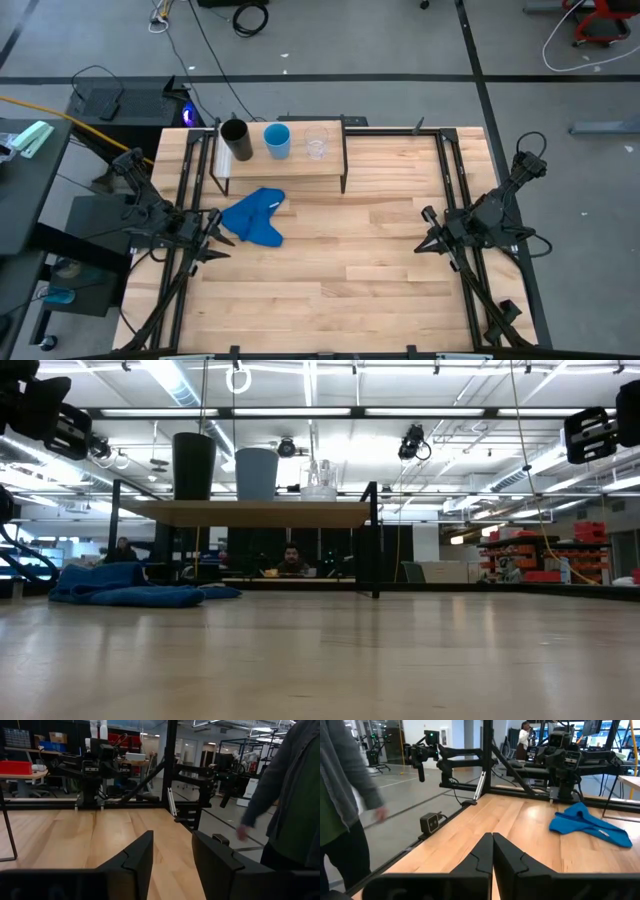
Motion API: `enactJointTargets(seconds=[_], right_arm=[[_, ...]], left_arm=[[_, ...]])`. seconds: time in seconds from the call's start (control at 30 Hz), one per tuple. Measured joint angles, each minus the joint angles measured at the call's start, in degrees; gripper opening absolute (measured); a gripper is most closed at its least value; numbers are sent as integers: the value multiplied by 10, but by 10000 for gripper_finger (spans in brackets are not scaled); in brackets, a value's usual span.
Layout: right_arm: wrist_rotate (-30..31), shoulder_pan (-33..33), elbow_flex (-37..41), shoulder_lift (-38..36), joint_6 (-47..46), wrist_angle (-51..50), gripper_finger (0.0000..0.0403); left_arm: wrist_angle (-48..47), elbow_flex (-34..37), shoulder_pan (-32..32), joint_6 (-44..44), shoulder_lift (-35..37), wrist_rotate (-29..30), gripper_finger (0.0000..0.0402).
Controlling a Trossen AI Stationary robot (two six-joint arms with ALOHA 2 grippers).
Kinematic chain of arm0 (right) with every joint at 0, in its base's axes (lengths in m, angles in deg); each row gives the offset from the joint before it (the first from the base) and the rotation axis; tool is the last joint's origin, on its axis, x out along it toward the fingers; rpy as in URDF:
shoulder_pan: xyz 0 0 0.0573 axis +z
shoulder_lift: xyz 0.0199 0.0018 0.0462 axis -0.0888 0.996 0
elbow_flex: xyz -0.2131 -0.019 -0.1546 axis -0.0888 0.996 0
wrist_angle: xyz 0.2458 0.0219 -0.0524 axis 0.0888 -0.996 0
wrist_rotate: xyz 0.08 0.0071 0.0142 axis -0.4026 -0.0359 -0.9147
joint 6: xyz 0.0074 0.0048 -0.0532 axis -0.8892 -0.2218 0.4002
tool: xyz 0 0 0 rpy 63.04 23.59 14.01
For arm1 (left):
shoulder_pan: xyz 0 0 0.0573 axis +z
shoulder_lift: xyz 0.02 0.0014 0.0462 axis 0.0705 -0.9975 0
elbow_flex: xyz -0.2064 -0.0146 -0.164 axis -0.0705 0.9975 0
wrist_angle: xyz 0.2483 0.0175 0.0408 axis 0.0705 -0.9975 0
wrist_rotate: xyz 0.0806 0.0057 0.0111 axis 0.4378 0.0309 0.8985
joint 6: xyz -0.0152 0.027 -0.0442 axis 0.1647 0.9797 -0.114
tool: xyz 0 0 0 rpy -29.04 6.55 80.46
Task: Stack small to large cups/mugs on shelf
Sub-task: Return to Home Position
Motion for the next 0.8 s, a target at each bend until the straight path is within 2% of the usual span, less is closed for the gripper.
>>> enactJointTargets(seconds=[0.8], right_arm=[[0,0,0,0,0,0,12]], left_arm=[[5,0,0,0,0,0,144]])
